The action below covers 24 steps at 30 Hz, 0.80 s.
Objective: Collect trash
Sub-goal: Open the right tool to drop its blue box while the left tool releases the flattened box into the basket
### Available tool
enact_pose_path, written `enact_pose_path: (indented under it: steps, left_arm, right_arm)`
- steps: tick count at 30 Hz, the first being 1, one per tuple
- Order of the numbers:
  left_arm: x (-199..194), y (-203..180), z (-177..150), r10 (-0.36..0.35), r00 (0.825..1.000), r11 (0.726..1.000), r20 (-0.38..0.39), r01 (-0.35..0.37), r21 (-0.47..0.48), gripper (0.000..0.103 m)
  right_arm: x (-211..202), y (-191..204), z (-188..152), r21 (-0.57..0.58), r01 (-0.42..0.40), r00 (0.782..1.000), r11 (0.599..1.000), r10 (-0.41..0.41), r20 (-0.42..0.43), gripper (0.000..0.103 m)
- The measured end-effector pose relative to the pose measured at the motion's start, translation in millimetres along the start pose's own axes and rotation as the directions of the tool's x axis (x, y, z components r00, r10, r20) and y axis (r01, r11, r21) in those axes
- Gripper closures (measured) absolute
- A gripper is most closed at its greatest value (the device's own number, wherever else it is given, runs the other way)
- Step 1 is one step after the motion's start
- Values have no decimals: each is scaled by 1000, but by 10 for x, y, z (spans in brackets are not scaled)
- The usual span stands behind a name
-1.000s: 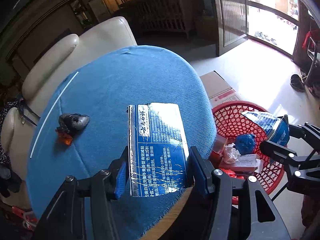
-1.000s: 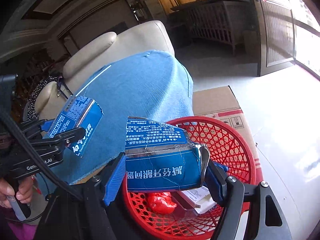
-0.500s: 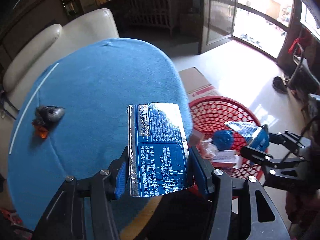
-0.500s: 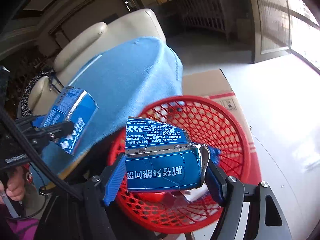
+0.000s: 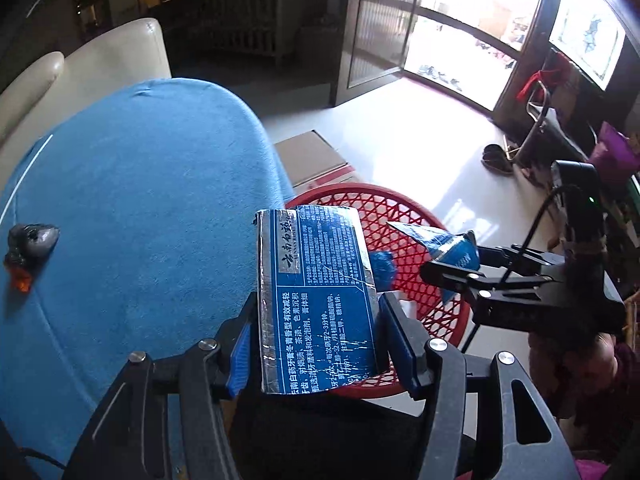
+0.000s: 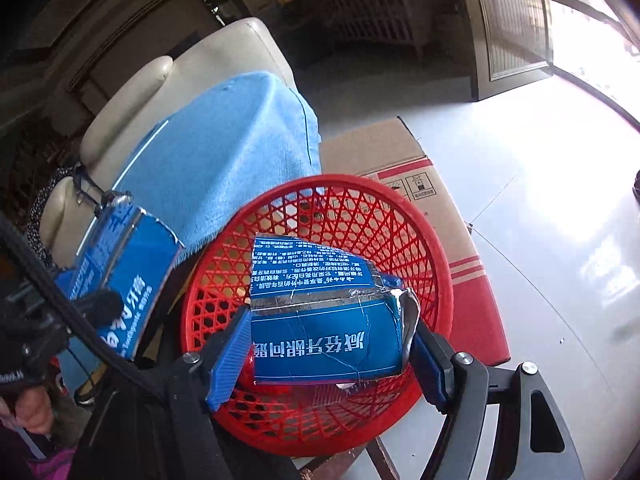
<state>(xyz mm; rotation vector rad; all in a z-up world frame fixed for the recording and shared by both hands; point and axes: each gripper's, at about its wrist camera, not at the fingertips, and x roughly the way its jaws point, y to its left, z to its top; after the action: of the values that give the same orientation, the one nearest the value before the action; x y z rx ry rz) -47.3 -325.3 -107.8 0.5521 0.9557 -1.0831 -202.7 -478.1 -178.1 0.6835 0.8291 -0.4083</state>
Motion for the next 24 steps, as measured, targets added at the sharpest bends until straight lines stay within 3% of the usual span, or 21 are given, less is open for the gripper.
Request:
enact_pose_path:
  steps: [12,24]
  left_arm:
    - [-79,-113,5,-62,997,996,39,59,63,41]
    - [-119,-54,-4,-64,995,997,75,60,52,40]
  right_arm:
    - [-50,-56,112,60,-18,1000,998,18,10,27]
    - [17,23,116,81,-75,997,994,78,-26,26]
